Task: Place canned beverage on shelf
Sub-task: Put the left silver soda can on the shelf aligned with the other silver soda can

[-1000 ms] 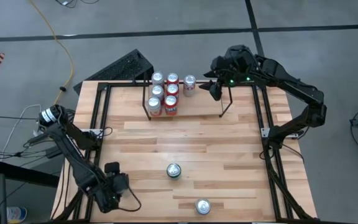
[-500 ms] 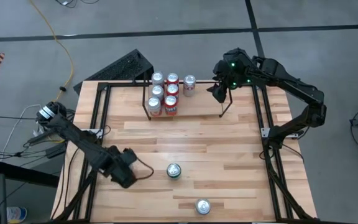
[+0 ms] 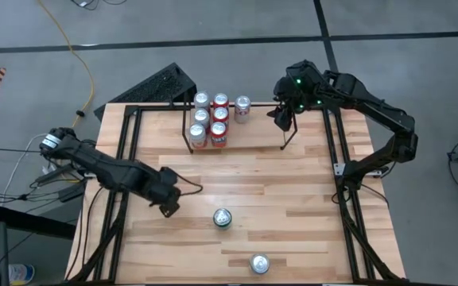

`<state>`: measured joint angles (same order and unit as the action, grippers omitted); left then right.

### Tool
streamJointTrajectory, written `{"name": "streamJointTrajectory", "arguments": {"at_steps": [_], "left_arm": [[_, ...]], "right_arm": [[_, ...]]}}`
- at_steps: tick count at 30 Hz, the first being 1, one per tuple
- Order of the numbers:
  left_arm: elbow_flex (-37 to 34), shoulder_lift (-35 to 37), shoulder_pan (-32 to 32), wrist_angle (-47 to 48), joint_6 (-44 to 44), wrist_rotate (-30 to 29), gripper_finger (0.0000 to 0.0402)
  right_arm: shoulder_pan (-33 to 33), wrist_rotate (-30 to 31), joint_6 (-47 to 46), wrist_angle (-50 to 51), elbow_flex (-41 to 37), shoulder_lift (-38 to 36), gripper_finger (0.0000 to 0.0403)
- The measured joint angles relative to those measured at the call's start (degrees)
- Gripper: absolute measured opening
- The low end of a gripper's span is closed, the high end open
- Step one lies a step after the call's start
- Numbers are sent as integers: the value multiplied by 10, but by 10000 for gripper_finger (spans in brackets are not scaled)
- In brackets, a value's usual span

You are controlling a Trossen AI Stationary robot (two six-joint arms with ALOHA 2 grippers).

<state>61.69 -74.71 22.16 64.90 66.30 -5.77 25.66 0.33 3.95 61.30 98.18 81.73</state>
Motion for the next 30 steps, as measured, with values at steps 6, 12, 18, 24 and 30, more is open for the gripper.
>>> {"name": "streamJointTrajectory", "arguments": {"at_steps": [6,12,18,24,30], "left_arm": [[0,33,-38,14,-32,44,293],[0,80,-91,6,15,36,293],[31,87,-140,-77,51,-14,293],[100,28,-180,-155,51,-79,293],[222,-82,-217,-154,1,-94,293]], "right_arm": [[5,0,21,0,0,-24,260],[26,1,21,1,0,-59,260],[48,14,21,1,0,-86,260],[66,14,21,2,0,-99,260],[81,14,19,-1,0,-101,260]]}}
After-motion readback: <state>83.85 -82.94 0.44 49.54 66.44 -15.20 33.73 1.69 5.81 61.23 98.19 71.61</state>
